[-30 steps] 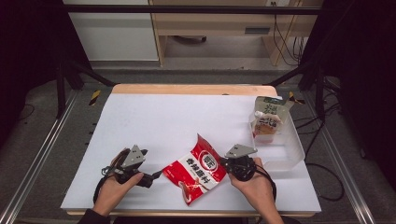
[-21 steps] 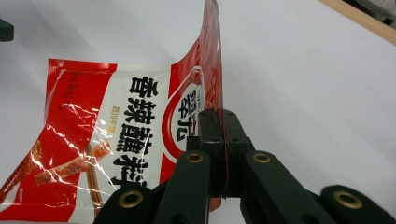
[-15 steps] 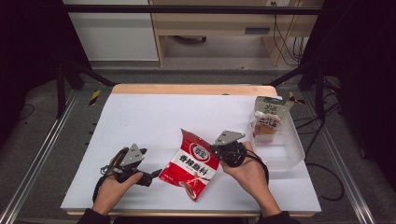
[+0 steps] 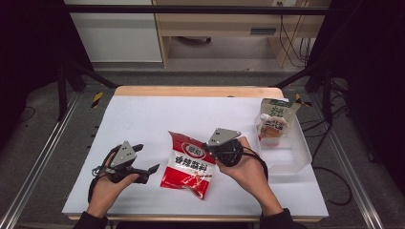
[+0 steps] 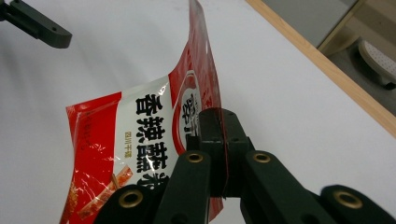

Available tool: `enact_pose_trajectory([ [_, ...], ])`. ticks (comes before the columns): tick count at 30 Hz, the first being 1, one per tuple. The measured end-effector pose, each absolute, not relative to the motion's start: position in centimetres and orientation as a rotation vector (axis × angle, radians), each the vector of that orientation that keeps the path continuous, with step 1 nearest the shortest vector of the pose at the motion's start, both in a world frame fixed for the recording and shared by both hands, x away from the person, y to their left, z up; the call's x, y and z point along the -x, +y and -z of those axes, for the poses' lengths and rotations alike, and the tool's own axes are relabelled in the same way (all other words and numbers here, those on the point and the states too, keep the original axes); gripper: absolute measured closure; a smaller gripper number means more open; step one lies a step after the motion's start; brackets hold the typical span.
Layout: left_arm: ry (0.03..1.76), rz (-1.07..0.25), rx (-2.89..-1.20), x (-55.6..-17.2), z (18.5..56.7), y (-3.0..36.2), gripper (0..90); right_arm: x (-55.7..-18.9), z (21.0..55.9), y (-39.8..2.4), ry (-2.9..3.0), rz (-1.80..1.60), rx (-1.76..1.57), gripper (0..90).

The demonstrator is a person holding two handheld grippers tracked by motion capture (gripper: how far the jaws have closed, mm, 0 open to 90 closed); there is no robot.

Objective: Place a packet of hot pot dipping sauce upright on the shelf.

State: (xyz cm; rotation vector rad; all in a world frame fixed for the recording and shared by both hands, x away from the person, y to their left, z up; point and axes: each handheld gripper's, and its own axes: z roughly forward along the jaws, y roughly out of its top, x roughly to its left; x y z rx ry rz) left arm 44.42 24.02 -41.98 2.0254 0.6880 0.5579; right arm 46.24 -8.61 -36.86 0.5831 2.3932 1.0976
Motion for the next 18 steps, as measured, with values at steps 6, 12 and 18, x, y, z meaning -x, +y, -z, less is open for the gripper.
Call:
enact_pose_trajectory([
  [6, 0.683, -0.57, -1.997, -44.5, 40.9, 24.6, 11.5, -46.3, 35.7, -8.1, 2.385, -1.123, -0.551, 90.0],
  [12, 0.656, -0.581, -2.0, -44.3, 39.7, 25.0, 12.6, -45.9, 34.9, -7.6, 2.384, -1.147, -0.507, 90.0],
  [18, 0.623, -0.576, -2.01, -44.7, 38.6, 24.5, 13.9, -45.6, 34.7, -7.5, 2.377, -1.162, -0.49, 90.0],
])
